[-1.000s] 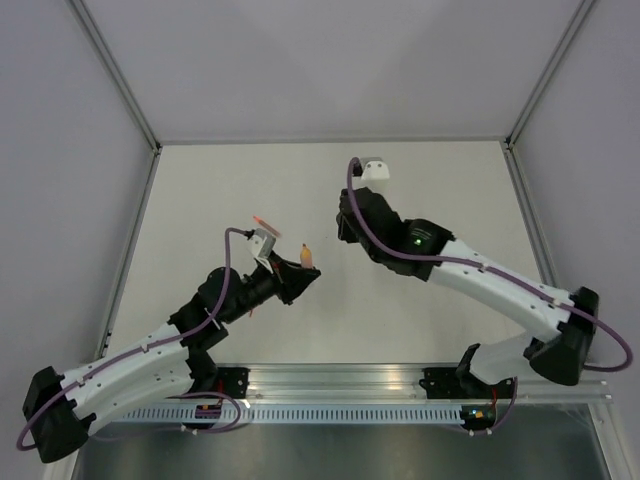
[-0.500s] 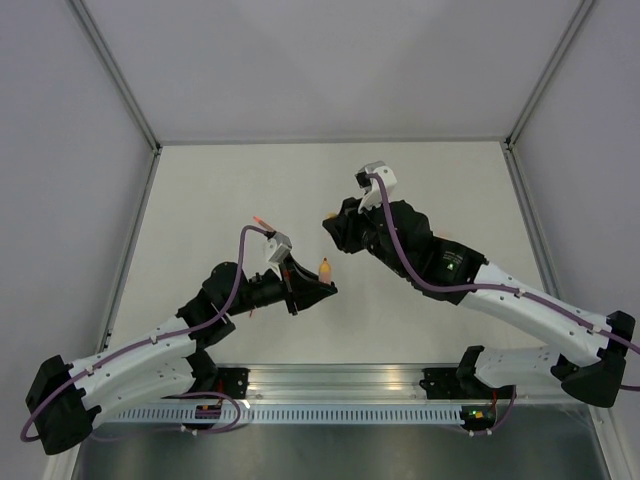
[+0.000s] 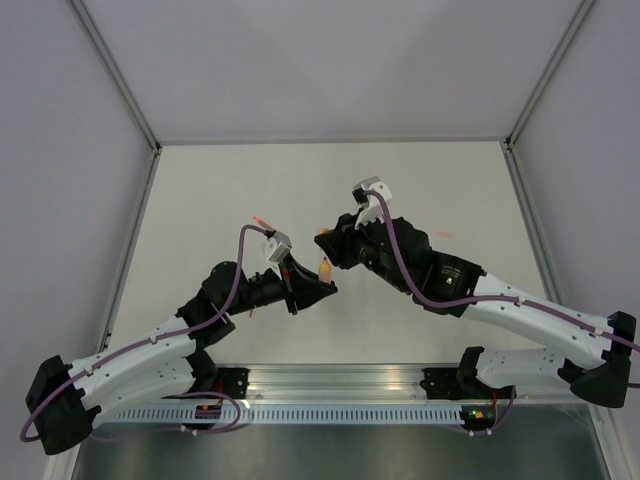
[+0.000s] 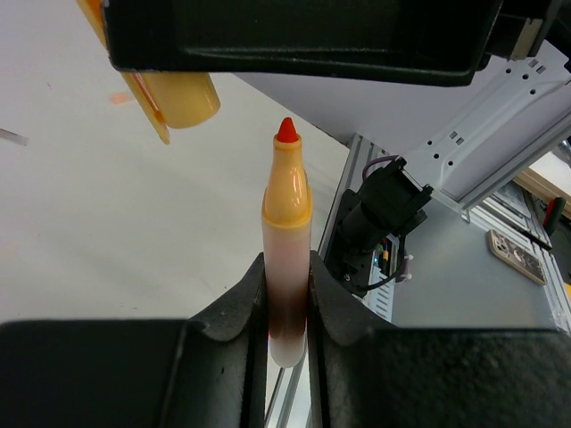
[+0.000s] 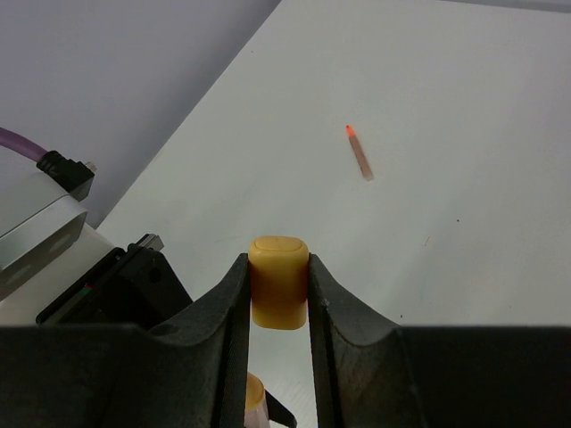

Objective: Insert the pens into the pen caps

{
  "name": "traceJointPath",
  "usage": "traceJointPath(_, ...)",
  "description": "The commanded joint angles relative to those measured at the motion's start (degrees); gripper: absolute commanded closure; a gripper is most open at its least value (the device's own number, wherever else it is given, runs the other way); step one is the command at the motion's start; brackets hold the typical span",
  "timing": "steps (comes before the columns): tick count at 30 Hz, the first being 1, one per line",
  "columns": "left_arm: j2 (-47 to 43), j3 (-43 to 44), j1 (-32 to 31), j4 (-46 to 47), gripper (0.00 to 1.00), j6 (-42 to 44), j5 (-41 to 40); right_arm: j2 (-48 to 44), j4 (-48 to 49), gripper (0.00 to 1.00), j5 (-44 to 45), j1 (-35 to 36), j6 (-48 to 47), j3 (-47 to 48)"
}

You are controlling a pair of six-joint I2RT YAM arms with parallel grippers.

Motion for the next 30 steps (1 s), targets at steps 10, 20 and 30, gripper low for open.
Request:
traceJointPath(10, 1.36, 3.45, -0.10, 0.11, 0.98, 0.86, -1.19, -2.87, 3.75, 1.00, 1.63, 1.20, 1.18, -1.03)
traceJointPath(20, 1.53, 3.89, -0.10, -1.38, 0.98, 1.04, -3.04, -3.84, 2.96, 1.00, 2.51, 1.28, 1.35, -0.50)
traceJointPath(30, 1.71, 4.15, -0.10, -2.00, 0.98, 1.04, -4.00, -4.45, 6.74, 1.00, -1.10, 1.99, 3.99, -4.89)
